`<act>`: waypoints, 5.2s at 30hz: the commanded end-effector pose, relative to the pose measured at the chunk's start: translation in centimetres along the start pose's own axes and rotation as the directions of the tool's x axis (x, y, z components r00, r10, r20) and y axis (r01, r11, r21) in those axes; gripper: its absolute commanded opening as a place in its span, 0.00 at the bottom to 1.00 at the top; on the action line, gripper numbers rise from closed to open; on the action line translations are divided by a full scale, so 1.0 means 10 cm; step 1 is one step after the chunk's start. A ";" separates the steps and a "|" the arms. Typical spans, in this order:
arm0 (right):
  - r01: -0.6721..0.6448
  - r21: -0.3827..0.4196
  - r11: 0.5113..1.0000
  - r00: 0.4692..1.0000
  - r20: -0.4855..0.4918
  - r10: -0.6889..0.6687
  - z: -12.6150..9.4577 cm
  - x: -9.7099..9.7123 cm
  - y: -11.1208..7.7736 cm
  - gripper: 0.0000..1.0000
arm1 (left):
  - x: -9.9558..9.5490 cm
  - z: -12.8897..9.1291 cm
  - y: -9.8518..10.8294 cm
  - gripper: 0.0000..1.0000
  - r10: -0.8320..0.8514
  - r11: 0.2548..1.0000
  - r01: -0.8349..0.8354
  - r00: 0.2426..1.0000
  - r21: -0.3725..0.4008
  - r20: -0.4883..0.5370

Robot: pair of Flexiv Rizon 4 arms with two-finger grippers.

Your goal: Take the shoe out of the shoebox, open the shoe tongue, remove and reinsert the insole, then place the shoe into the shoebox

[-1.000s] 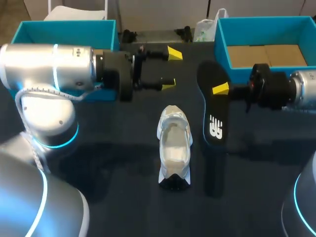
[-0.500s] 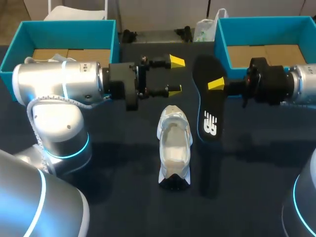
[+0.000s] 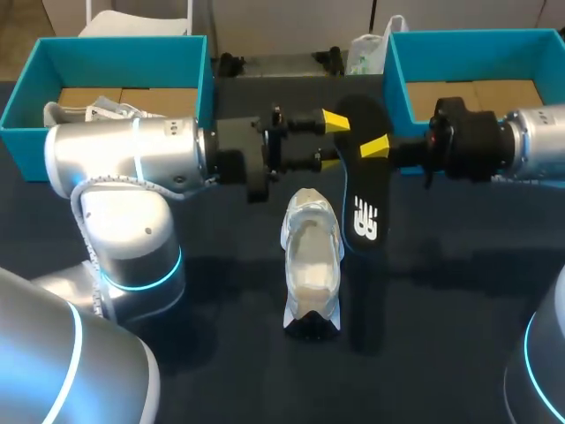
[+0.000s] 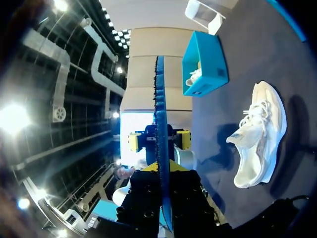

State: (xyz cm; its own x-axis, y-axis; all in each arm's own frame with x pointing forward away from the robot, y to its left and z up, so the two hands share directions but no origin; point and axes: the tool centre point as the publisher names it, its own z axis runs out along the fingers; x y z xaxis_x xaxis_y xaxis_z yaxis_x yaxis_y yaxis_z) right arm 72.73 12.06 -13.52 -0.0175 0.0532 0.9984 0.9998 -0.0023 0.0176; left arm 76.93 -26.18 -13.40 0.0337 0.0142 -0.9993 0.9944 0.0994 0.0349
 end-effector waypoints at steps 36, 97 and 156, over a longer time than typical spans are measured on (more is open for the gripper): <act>0.007 0.016 1.000 1.000 -0.002 -0.007 0.12 -0.01 0.02 0.00 | 0.06 0.24 0.04 0.00 -0.035 0.999 0.035 0.999 -0.025 -0.009; 0.594 0.180 0.784 0.707 0.348 -0.615 -0.72 -0.08 -0.52 1.00 | -0.34 -0.43 -0.36 0.00 -0.504 0.848 0.530 0.819 0.023 -0.276; 0.743 0.663 0.091 -0.072 0.214 -0.974 -0.74 -0.72 -0.33 1.00 | 0.11 -0.94 -0.74 0.00 -0.895 0.405 0.910 0.415 0.092 -0.162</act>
State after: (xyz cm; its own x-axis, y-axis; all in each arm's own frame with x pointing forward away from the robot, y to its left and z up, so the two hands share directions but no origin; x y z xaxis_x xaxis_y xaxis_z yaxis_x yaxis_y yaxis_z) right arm 69.82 3.73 -20.20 -0.9701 0.2429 0.0029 0.1616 0.6365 0.7541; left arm 69.83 -17.94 -13.99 -0.8878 0.1234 -0.4434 0.4425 -0.0358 -0.8960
